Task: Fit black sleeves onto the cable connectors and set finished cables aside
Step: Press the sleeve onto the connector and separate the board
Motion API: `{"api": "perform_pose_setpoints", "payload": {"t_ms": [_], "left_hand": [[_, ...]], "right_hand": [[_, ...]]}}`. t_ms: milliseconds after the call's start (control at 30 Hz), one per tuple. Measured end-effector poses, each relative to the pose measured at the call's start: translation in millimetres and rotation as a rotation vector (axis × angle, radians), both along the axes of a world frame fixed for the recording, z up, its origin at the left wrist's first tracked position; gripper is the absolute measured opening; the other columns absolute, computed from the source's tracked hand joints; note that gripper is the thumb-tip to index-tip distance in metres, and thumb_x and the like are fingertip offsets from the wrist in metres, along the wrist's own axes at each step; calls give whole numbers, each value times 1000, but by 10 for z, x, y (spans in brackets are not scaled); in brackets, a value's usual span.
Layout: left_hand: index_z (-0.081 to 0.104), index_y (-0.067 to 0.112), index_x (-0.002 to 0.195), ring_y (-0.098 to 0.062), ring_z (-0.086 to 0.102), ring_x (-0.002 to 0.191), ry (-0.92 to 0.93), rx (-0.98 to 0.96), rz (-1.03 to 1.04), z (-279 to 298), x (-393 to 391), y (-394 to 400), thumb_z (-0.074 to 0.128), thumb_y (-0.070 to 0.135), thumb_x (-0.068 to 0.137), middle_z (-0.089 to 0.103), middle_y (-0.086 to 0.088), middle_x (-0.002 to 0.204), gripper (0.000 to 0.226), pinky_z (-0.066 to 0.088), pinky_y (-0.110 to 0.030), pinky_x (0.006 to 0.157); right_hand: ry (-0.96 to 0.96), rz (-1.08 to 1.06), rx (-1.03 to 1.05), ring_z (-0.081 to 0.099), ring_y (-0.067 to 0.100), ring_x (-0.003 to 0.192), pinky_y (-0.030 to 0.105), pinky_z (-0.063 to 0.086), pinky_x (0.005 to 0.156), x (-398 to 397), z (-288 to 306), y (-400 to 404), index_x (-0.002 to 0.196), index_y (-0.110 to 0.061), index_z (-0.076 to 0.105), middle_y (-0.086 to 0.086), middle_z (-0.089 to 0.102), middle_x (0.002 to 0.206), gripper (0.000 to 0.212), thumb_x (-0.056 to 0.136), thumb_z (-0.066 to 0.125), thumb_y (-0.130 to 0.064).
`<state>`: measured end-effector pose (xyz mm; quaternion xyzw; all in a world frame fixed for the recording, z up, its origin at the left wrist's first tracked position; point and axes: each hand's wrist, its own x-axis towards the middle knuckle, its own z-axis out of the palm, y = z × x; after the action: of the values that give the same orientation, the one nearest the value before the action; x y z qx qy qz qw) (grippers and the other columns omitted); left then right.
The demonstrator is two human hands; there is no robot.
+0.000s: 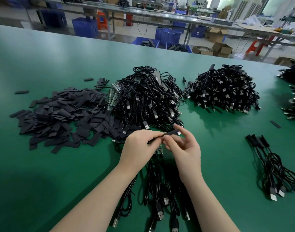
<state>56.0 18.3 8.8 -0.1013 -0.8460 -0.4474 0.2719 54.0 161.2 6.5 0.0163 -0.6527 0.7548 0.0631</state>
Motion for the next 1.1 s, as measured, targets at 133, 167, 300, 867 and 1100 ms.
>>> {"api": "perform_pose_setpoints", "payload": {"t_ms": [133, 167, 300, 867, 1100], "left_hand": [[79, 19, 96, -9, 68, 88, -16, 4, 50, 3, -15, -16, 77, 18, 82, 75, 9, 92, 14, 56, -40, 82], [79, 19, 96, -9, 68, 88, -21, 7, 47, 7, -9, -13, 78, 18, 82, 75, 9, 92, 14, 55, -40, 83], [78, 18, 100, -10, 68, 92, -26, 21, 25, 8, 12, 2, 78, 17, 81, 75, 8, 95, 18, 54, -39, 86], [77, 20, 102, -1, 64, 95, -20, -17, -22, -30, -11, -17, 75, 15, 83, 75, 10, 95, 20, 51, -22, 84], [78, 20, 101, -1, 64, 92, 15, -103, -27, 9, -8, -6, 71, 13, 84, 75, 13, 95, 20, 54, -36, 84]], "right_hand": [[66, -100, 82, 72, 17, 98, 31, 56, 91, -7, 12, 13, 109, -46, 69, -8, 77, 97, 40, 89, 73, -12], [76, -106, 103, 73, 18, 97, 32, 56, 92, -9, 13, 8, 109, -45, 69, -10, 76, 96, 39, 89, 72, -12], [96, -104, 147, 73, 23, 92, 27, 58, 85, 4, -7, -4, 111, -46, 65, -13, 76, 96, 39, 92, 68, -12], [71, -37, 161, 73, 8, 90, 17, 54, 85, -1, -16, 1, 113, -48, 63, -10, 77, 92, 43, 90, 71, -14], [-9, 6, 168, 71, 9, 78, 23, 54, 72, -3, -10, -27, 86, -28, 75, 2, 76, 81, 11, 90, 71, -18]]}}
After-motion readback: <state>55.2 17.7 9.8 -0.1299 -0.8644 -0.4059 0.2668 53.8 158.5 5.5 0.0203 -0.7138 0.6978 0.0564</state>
